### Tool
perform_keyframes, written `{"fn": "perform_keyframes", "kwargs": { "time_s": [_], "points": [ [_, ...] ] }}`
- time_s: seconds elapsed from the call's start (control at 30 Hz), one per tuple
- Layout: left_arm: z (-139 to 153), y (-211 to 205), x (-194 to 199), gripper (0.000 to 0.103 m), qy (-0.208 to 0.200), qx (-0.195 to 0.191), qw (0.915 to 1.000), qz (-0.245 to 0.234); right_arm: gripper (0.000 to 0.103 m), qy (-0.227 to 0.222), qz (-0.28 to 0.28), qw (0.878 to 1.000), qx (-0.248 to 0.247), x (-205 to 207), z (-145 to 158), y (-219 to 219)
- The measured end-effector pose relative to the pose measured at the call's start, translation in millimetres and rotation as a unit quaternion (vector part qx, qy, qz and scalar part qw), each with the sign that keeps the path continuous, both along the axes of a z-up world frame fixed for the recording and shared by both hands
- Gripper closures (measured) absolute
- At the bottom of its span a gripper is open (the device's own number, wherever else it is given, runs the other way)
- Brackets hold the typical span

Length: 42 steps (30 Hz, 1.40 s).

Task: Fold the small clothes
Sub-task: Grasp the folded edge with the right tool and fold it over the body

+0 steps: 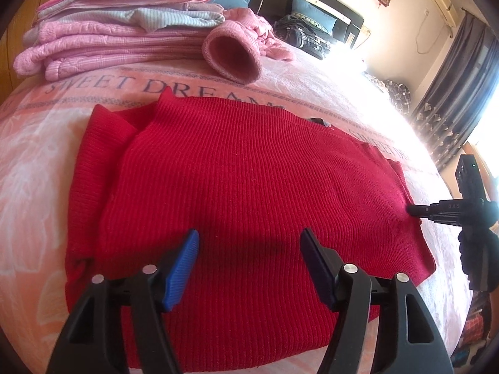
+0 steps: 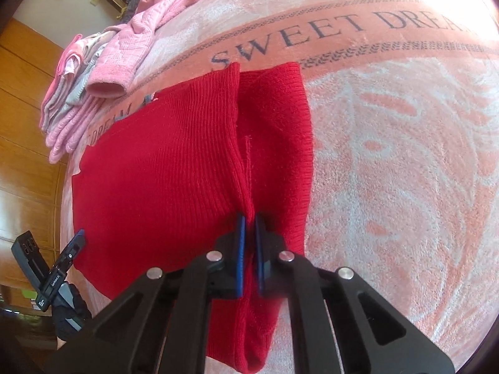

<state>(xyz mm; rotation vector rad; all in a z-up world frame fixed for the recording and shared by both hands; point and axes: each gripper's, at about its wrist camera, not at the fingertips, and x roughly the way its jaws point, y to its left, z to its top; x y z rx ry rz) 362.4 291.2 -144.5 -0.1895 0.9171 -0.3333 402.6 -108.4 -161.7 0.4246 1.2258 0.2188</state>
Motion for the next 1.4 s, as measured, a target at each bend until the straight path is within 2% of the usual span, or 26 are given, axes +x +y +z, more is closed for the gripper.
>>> {"fn": "perform_keyframes", "kwargs": {
  "time_s": [0.07,0.17,0.23,0.33,0.4,0.57,0.7,0.87,0.9,1.23,1.4],
  "points": [
    [-0.4,-0.4,-1.2,0.034,0.0,-0.002,1.0,0.002,0.098,-0.004,0.001,1.0,0.003,-1.3,2.0,1.5],
    [0.5,0.1,-1.4,0.033,0.001,-0.001,1.0,0.0,0.088,-0.005,0.007,1.0,0.011,-8.4,11.2,0.3],
    [2.3,2.4,-2.6,0.033,0.006,-0.008,0.9999,0.002,0.063,-0.013,0.012,1.0,0.012,-17.3,21.3,-3.9],
    [7.8,7.2,-5.8,0.033,0.008,-0.016,0.9998,0.002,0.044,-0.012,0.016,1.0,0.007,-31.5,27.6,-14.9],
    [10.6,9.4,-7.6,0.033,0.005,-0.008,1.0,-0.001,0.044,0.0,0.017,1.0,0.016,-38.5,20.2,-21.6],
    [6.0,19.6,-6.0,0.032,0.012,-0.004,0.9999,0.005,0.044,0.016,0.008,0.997,0.081,-43.4,-8.8,-29.4],
    [-2.6,29.0,-4.4,0.032,0.021,-0.017,0.9996,0.008,0.044,0.001,-0.013,0.992,0.128,-34.6,-16.7,-34.3],
    [-4.2,28.6,-5.9,0.031,0.019,-0.016,0.9997,0.004,0.07,-0.002,-0.023,0.988,0.153,-23.8,-21.0,-32.4],
    [-4.0,28.3,-6.9,0.031,0.019,-0.017,0.9997,0.002,0.084,0.0,-0.019,0.987,0.16,-23.2,-21.5,-30.8],
    [-6.5,30.9,-9.5,0.029,0.02,-0.034,0.9992,-0.001,0.088,-0.003,-0.037,0.987,0.155,-26.8,-27.4,-33.2],
    [-7.3,27.1,-12.7,0.027,0.014,-0.024,0.9996,-0.009,0.088,-0.003,-0.041,0.987,0.154,-28.4,-28.4,-34.1]
  ]
}}
